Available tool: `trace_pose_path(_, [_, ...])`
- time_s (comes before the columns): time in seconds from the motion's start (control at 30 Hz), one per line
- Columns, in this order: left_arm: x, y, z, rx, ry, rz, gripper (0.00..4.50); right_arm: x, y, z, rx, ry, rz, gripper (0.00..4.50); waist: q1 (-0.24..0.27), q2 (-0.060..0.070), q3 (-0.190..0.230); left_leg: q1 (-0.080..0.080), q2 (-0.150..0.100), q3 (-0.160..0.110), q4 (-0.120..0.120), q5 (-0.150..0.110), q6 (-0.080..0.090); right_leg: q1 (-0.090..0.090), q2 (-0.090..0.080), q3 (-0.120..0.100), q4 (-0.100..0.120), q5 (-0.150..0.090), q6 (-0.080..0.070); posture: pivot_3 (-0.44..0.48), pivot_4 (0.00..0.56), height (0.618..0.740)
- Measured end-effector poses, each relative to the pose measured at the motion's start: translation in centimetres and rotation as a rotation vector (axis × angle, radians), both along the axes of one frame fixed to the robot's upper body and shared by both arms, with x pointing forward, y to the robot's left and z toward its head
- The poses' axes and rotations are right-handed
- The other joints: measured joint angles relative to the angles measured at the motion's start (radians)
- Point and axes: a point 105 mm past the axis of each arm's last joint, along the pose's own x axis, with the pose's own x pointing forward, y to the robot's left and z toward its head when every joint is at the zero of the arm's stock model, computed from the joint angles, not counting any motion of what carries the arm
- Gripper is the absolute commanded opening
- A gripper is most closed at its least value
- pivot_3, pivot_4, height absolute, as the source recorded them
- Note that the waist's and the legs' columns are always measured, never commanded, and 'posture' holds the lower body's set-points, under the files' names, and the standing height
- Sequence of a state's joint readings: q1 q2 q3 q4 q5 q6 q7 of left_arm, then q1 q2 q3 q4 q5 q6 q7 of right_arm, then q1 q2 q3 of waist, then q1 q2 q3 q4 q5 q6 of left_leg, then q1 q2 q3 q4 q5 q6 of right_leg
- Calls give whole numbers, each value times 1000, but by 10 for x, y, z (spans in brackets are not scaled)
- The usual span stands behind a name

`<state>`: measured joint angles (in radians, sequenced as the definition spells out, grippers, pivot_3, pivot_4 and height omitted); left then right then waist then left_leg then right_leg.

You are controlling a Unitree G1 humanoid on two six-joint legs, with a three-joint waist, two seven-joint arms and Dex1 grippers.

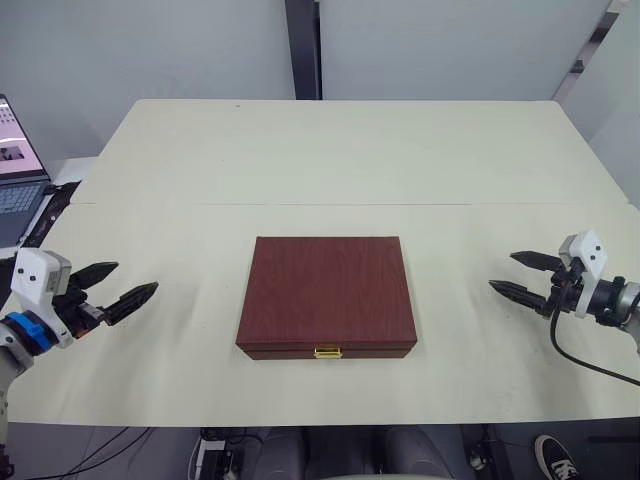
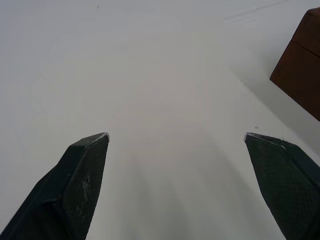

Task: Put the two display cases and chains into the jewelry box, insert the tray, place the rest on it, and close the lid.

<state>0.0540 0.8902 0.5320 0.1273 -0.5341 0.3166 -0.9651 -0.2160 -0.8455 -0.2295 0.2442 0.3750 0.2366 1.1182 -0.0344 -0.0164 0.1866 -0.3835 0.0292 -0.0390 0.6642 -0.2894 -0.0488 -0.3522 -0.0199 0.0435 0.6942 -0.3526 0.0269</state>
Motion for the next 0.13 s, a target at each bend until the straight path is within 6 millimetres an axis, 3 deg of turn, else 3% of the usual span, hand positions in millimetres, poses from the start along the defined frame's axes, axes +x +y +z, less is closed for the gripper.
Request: trace_pose_path(0.13, [1,-2,0,-7,15,-6,4500,0,0,1,-2,-6,0,4462,0,0,0,0,0,0,0,0,0,0,0,0,1,0,0,0,150,740])
